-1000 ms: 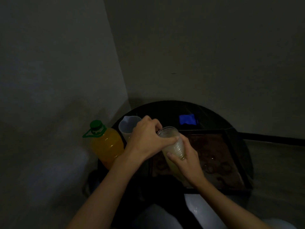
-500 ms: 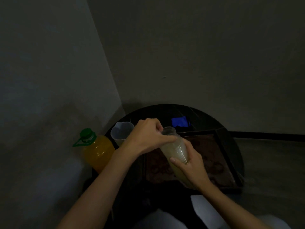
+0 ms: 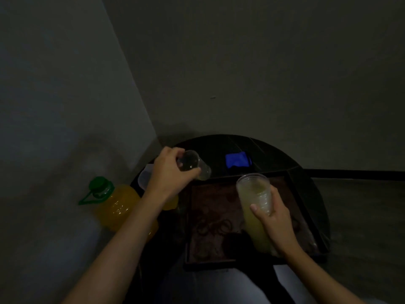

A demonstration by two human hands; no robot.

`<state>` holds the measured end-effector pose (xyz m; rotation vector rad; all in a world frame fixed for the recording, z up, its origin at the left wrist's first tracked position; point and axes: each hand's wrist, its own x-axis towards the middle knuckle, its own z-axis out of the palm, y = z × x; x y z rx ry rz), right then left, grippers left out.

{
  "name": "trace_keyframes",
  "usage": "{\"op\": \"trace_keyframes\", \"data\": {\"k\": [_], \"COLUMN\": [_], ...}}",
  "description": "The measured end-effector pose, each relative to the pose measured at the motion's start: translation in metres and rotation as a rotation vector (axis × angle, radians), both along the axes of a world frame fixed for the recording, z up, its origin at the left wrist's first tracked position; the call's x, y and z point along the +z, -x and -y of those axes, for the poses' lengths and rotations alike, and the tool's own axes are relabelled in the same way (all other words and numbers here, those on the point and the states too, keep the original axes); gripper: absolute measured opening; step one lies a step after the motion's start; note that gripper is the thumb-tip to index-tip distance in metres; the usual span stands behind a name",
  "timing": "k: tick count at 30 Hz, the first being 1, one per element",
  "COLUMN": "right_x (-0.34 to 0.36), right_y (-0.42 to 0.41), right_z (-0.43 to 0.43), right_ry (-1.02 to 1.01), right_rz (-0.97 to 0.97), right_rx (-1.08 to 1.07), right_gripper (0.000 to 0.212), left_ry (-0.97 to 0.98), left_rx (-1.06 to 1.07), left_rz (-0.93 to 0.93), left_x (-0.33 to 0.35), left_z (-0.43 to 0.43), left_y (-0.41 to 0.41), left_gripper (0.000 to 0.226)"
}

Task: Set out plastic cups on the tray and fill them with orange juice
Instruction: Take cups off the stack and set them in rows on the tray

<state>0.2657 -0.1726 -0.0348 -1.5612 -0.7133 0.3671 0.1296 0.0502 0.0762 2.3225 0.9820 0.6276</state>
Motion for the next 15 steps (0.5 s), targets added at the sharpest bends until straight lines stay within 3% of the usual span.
{"op": "trace_keyframes", "data": {"k": [5, 10, 15], "right_x": [-0.009, -0.01, -0.014], "right_y": [-0.019, -0.033, -0.047], "right_z": [-0.009, -0.016, -0.024], "right_ry": [-0.126, -0.217, -0.251], "right_rz": [-0.161, -0.194, -0.18], "right_rx": [-0.012, -0.01, -0.033], "right_gripper": [0.047, 0.047, 0.045], "left_ry": [-0.022, 0.007, 0.007], "left_rx": [-0.004, -0.024, -0.004], "left_rz": [-0.206, -0.418, -0.458], "left_x": [-0.068, -0.121, -0.149], "left_z": [-0.01, -0.032, -0.051], "left_y": [-0.025, -0.049, -0.06], "left_gripper": [0.066, 0.082, 0.081]}}
